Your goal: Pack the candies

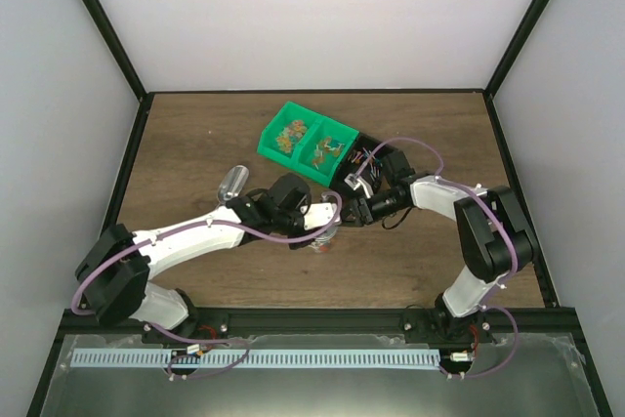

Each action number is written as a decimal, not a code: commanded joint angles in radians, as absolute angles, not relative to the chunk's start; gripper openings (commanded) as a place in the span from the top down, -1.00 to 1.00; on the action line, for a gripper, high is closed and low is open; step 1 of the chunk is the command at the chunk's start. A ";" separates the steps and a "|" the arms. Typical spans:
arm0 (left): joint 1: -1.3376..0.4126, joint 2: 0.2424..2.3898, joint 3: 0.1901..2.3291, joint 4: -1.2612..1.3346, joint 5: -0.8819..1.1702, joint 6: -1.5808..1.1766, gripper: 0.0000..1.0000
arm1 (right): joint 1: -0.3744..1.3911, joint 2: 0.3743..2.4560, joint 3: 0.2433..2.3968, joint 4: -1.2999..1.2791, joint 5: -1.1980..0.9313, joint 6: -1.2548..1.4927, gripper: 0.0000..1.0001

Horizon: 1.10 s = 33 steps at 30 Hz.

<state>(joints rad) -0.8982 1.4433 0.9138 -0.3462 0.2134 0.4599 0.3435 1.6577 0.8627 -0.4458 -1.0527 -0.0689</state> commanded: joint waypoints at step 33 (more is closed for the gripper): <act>-0.739 1.435 0.988 -0.516 0.359 0.414 0.48 | 0.340 1.617 0.867 -0.366 -1.056 -0.063 0.08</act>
